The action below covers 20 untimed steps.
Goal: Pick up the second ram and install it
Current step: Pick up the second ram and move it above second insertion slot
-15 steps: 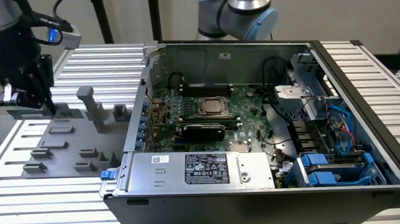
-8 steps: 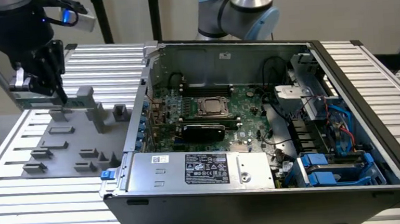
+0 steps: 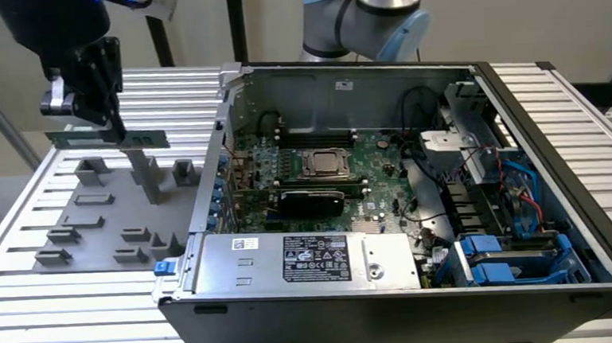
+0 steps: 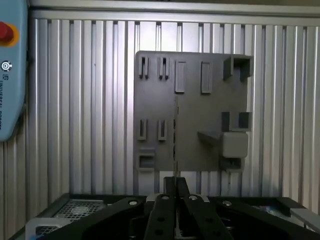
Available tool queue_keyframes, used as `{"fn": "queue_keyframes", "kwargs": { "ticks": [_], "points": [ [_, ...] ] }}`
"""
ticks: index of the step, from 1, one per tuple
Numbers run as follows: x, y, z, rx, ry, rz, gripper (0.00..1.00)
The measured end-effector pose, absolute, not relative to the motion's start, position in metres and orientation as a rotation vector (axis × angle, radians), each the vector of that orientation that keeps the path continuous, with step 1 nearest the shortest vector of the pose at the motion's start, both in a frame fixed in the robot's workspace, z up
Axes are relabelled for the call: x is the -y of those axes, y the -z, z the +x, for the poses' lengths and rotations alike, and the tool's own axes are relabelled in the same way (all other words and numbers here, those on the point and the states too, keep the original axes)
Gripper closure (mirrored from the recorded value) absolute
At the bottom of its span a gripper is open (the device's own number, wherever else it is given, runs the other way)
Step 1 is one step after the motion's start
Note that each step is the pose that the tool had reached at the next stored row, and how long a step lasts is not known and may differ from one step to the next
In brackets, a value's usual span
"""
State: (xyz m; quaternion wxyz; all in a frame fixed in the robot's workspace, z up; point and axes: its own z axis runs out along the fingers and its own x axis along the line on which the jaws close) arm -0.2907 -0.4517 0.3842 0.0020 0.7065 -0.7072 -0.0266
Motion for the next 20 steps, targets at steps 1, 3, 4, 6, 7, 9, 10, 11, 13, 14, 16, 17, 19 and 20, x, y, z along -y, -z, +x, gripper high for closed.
{"fn": "queue_keyframes", "kwargs": {
  "ticks": [1, 3, 4, 6, 7, 9, 10, 11, 13, 14, 16, 17, 19, 20],
  "points": [
    [0.452, -0.387, -0.286, 2.220, 0.086, 2.218, 1.00],
    [0.452, -0.390, -0.277, 2.222, 0.093, 2.221, 1.00],
    [0.452, -0.391, -0.273, 2.224, 0.096, 2.222, 1.00],
    [0.452, -0.393, -0.263, 2.226, 0.102, 2.225, 1.00],
    [0.452, -0.393, -0.259, 2.227, 0.104, 2.226, 1.00],
    [0.452, -0.393, -0.250, 2.229, 0.110, 2.229, 1.00],
    [0.452, -0.393, -0.245, 2.230, 0.113, 2.230, 1.00],
    [0.452, -0.393, -0.241, 2.232, 0.115, 2.231, 1.00],
    [0.452, -0.393, -0.231, 2.233, 0.120, 2.233, 1.00],
    [0.452, -0.393, -0.227, 2.234, 0.122, 2.234, 1.00],
    [0.452, -0.393, -0.218, 2.235, 0.124, 2.235, 1.00],
    [0.452, -0.393, -0.213, 2.235, 0.125, 2.235, 1.00],
    [0.452, -0.393, -0.204, 2.236, 0.126, 2.235, 1.00],
    [0.452, -0.393, -0.200, 2.236, 0.127, 2.236, 1.00]
  ]
}}
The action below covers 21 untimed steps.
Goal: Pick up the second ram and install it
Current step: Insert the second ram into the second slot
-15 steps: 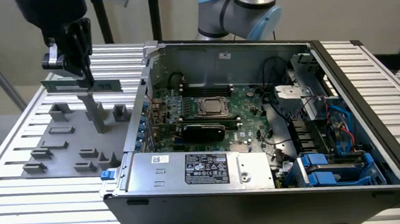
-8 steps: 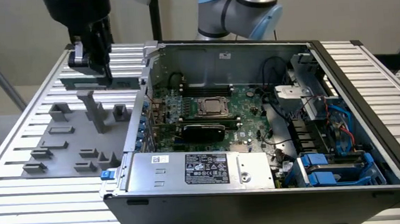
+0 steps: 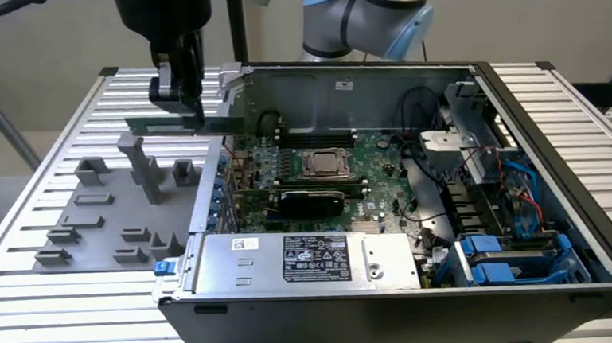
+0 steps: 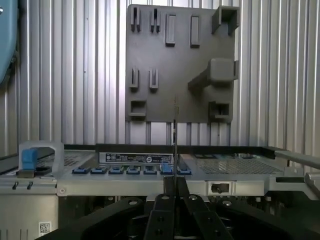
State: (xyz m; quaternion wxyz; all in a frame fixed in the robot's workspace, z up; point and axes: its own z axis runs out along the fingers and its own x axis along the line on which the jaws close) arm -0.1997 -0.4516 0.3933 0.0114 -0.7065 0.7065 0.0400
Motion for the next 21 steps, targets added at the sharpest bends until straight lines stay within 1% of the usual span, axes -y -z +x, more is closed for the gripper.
{"fn": "queue_keyframes", "kwargs": {
  "ticks": [13, 21],
  "points": [
    [0.450, -0.393, -0.141, -2.203, -0.128, -2.203, 1.00],
    [0.446, -0.387, -0.104, -2.203, -0.130, -2.203, 1.00]
  ]
}}
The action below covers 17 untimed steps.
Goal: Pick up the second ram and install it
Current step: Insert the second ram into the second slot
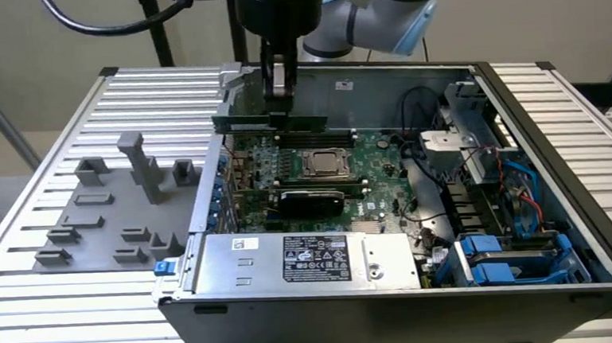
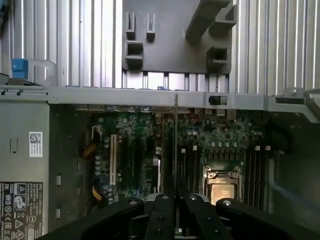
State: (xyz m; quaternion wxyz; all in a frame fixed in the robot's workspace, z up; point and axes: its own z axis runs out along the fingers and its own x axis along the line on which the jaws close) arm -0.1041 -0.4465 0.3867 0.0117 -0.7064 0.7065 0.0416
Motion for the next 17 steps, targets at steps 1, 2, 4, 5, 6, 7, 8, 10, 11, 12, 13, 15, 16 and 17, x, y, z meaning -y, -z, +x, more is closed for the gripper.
{"fn": "queue_keyframes", "kwargs": {
  "ticks": [1, 2, 4, 5, 6, 7, 8, 10, 11, 12, 13, 15, 16, 17],
  "points": [
    [0.446, -0.386, -0.100, -2.203, -0.130, -2.203, 1.00],
    [0.445, -0.385, -0.095, -2.203, -0.130, -2.203, 1.00],
    [0.444, -0.383, -0.086, -2.204, -0.130, -2.203, 1.00],
    [0.443, -0.381, -0.082, -2.204, -0.130, -2.203, 1.00],
    [0.442, -0.380, -0.077, -2.203, -0.130, -2.203, 1.00],
    [0.442, -0.378, -0.072, -2.204, -0.130, -2.203, 1.00],
    [0.441, -0.377, -0.068, -2.204, -0.130, -2.203, 1.00],
    [0.437, -0.373, -0.059, -2.204, -0.131, -2.203, 1.00],
    [0.435, -0.371, -0.055, -2.204, -0.131, -2.203, 1.00],
    [0.432, -0.369, -0.050, -2.204, -0.130, -2.203, 1.00],
    [0.430, -0.367, -0.046, -2.204, -0.130, -2.203, 1.00],
    [0.424, -0.364, -0.041, -2.204, -0.131, -2.203, 1.00],
    [0.420, -0.362, -0.040, -2.204, -0.130, -2.203, 1.00],
    [0.417, -0.360, -0.039, -2.204, -0.130, -2.203, 1.00]
  ]
}}
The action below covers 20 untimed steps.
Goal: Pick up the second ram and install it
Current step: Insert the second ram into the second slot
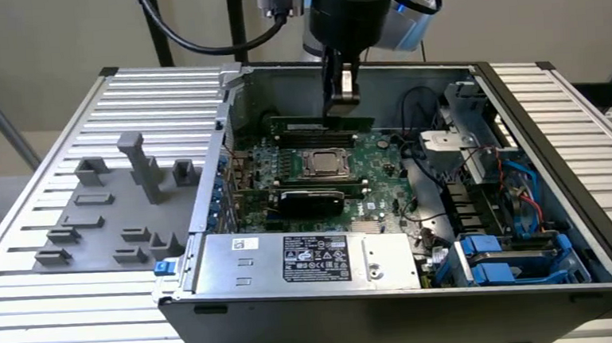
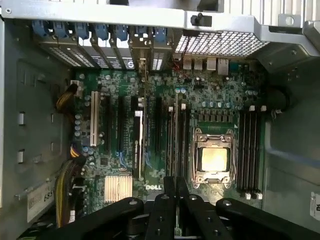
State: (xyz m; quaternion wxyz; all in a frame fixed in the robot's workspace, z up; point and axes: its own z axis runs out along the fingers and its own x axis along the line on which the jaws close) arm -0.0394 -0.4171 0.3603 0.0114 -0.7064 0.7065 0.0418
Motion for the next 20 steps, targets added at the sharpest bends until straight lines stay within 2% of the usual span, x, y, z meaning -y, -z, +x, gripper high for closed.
{"fn": "queue_keyframes", "kwargs": {
  "ticks": [7, 20],
  "points": [
    [0.400, -0.347, -0.039, -2.209, -0.130, -2.197, 1.00],
    [0.389, -0.327, -0.038, -2.239, -0.124, -2.162, 1.00]
  ]
}}
